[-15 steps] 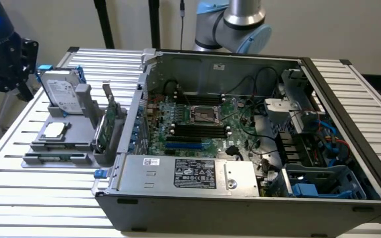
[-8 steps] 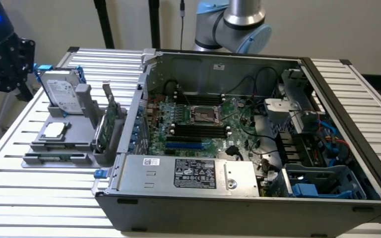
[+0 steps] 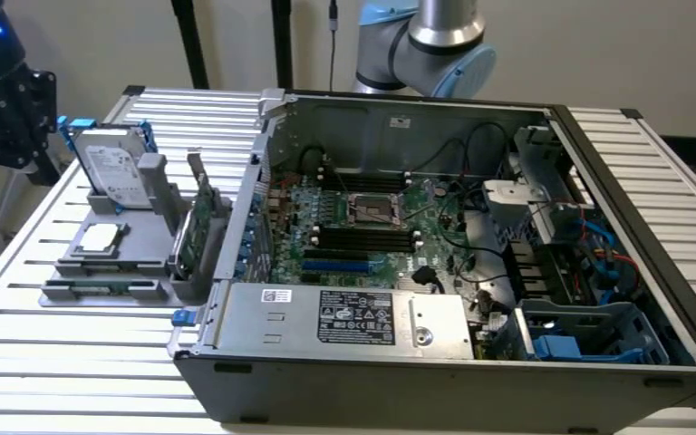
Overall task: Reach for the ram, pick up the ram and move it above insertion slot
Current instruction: 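Pick up the ram and move it above insertion slot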
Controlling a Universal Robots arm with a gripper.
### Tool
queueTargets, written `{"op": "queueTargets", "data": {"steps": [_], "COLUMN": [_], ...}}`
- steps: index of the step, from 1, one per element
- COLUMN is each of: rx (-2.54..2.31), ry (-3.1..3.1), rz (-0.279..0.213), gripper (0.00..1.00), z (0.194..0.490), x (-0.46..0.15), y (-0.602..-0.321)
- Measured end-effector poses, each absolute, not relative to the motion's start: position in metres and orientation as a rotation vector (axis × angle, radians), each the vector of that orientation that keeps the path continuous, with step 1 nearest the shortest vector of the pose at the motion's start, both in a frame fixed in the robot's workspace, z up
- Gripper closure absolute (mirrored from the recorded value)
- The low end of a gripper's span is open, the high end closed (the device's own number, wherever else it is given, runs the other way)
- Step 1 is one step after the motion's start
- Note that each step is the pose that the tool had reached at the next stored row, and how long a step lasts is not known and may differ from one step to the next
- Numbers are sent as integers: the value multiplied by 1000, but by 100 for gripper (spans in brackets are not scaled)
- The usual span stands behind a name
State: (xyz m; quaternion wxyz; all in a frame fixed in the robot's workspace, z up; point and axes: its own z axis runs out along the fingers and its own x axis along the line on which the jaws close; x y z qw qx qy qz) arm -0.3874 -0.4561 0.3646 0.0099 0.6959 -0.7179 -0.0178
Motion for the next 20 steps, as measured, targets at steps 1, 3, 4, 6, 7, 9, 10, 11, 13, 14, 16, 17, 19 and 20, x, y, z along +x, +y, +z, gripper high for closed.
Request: {"op": "queueTargets", "data": {"steps": [1, 3, 4, 6, 7, 9, 10, 11, 13, 14, 16, 17, 19, 20], "rx": [2193, 2234, 2255, 2294, 2313, 2352, 2372, 2385, 2385, 2386, 2386, 2386, 2386, 2386], "ry": [-2221, -2182, -2162, -2122, -2102, -2061, -2038, -2023, -2023, -2023, -2023, -2023, -2023, -2023], "rz": [-54, -51, -50, -46, -44, -40, -38, -38, -38, -38, -38, -38, -38, -38], "gripper": [89, 89, 89, 89, 89, 89, 89, 89, 89, 89, 89, 89, 88, 83], "z": [365, 365, 365, 365, 365, 365, 365, 365, 365, 365, 365, 365, 365, 365], "x": [-387, -387, -387, -387, -387, -387, -387, -387, -387, -387, -387, -387, -387, -387], "y": [-456, -456, -456, -456, -456, -456, -456, -456, -456, -456, -456, -456, -456, -456]}}
